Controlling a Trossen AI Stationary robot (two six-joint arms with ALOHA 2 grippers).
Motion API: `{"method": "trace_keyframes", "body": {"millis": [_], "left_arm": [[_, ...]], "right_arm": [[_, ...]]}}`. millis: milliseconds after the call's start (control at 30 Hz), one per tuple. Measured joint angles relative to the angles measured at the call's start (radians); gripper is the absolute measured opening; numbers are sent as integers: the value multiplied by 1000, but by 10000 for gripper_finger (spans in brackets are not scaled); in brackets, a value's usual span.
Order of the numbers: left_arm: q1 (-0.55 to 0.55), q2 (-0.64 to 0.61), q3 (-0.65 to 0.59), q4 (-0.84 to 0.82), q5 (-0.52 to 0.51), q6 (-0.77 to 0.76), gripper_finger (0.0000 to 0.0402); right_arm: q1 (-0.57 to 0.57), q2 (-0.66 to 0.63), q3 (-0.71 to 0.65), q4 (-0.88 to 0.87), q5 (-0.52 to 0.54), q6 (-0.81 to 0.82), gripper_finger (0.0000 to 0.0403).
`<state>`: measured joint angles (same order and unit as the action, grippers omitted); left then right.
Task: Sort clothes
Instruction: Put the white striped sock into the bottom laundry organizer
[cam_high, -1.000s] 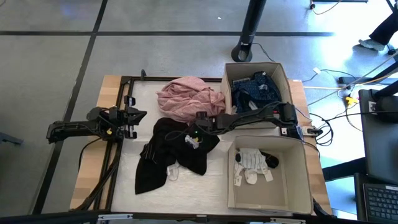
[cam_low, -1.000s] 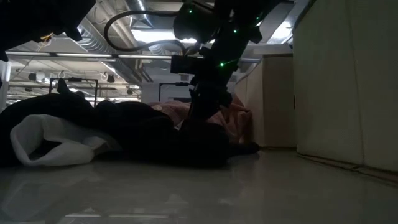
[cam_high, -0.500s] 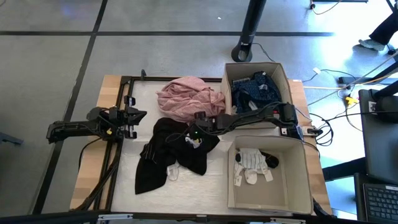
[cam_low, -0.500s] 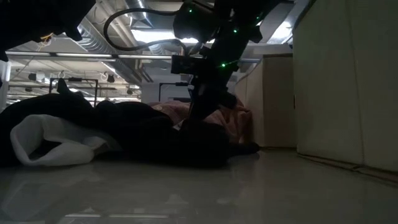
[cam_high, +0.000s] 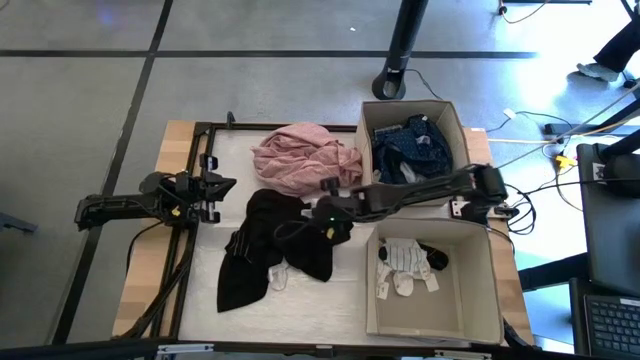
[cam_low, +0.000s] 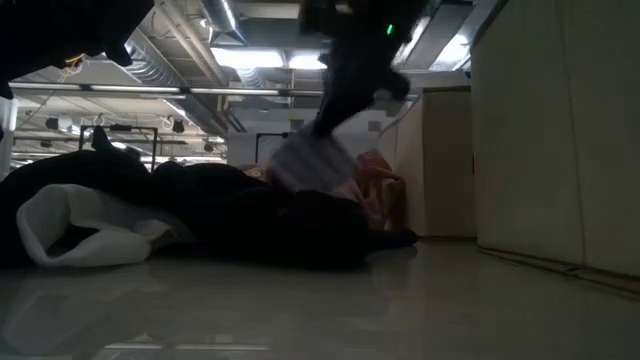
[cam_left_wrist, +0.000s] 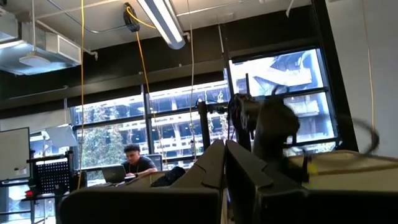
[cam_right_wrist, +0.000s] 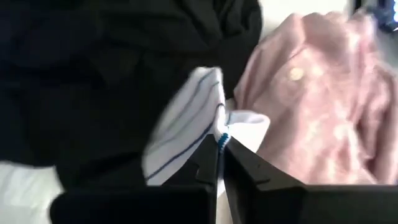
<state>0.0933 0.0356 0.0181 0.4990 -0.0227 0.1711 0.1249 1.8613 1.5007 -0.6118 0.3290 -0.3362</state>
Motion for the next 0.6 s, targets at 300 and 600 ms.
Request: {"method": "trace_keyframes", "body": {"millis": [300, 600], "left_arm": [[0, 0, 0, -2, 0, 0, 5], [0, 0, 0, -3, 0, 0, 5]], "right_arm": [[71, -184, 0, -116, 50, 60, 13], [141, -380, 0, -235, 83, 182, 15]]}}
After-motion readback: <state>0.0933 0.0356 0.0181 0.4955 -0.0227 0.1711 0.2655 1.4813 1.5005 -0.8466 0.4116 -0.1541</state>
